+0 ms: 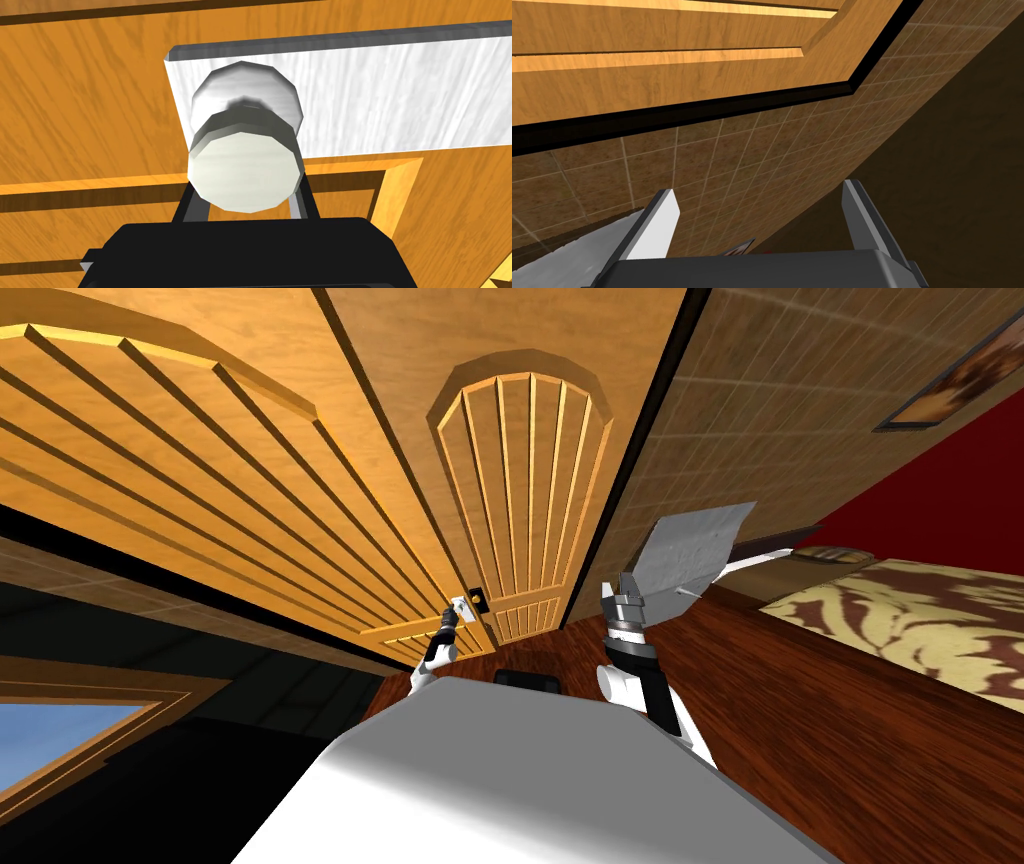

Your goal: Pull the door open

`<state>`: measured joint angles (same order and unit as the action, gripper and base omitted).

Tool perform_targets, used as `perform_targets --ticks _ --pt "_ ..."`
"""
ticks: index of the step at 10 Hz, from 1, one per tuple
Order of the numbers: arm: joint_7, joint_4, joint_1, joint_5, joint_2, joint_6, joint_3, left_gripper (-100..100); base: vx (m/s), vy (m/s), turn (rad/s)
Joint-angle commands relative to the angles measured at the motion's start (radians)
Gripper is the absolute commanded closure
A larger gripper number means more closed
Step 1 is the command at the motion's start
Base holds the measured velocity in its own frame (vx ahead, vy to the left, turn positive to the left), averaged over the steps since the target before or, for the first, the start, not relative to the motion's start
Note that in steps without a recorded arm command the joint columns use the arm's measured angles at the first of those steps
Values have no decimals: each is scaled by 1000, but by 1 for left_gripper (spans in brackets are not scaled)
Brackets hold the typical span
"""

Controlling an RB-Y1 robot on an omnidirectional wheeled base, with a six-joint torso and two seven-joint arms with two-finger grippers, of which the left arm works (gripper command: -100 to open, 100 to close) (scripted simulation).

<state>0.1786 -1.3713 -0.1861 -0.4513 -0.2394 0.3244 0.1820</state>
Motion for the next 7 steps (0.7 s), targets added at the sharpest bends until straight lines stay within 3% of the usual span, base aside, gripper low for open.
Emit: perform_targets --ticks 1,4,5,7 --pt "0 4 -4 0 2 -3 -2 100 -36 8 -10" --pt "0 4 -4 0 2 -3 -2 100 -15 4 9" --pt "-1 7 -23 -3 -5 -2 10 -100 -145 31 130" --pt "-2 3 -32 -5 -8 -1 9 -100 -200 22 45"
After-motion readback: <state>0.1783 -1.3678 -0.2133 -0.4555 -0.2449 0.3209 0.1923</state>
